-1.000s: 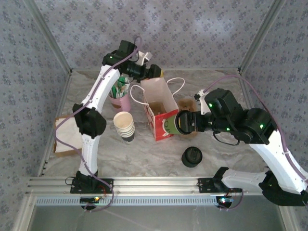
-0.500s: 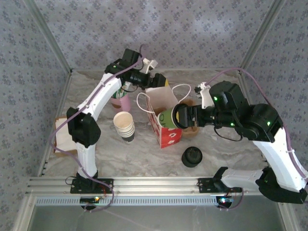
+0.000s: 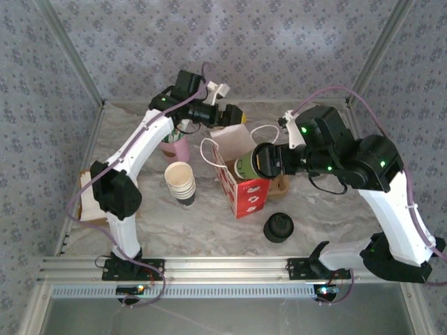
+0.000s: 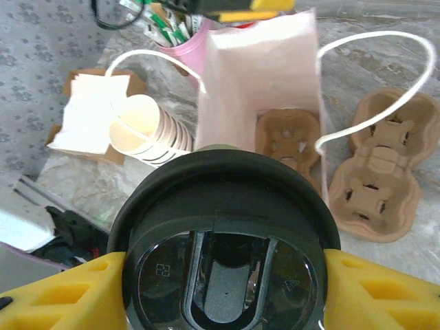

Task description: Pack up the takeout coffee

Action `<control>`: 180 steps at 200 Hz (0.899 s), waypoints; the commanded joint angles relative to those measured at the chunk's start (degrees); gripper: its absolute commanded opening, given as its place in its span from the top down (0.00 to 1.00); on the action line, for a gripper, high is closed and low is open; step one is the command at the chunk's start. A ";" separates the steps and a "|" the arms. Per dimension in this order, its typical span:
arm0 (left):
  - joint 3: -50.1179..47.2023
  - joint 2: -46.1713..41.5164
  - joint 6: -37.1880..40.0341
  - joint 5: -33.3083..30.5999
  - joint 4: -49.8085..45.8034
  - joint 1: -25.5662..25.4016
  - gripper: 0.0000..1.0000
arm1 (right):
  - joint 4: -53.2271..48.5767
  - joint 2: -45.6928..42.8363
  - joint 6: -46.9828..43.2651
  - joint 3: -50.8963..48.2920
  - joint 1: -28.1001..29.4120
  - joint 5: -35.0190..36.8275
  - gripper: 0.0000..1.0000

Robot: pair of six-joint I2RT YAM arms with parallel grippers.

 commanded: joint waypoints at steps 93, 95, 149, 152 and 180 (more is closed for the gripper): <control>-7.86 -22.29 -1.82 -17.79 -0.18 3.08 0.00 | -9.01 15.26 -5.97 12.94 -0.82 7.02 0.37; -8.25 -22.78 -1.82 -18.07 -0.14 3.09 0.01 | -9.26 15.67 -5.98 13.24 -0.78 7.10 0.37; -21.32 -37.57 -1.47 -24.74 -0.77 3.09 0.01 | -16.86 23.88 -8.07 19.78 0.25 10.14 0.36; -22.03 -38.30 -1.47 -24.92 -0.89 3.09 0.01 | -17.14 24.23 -8.09 19.93 0.31 10.19 0.36; -27.99 -43.83 -1.64 -25.19 -1.39 2.88 0.01 | -19.52 27.69 -8.46 22.35 1.27 9.61 0.36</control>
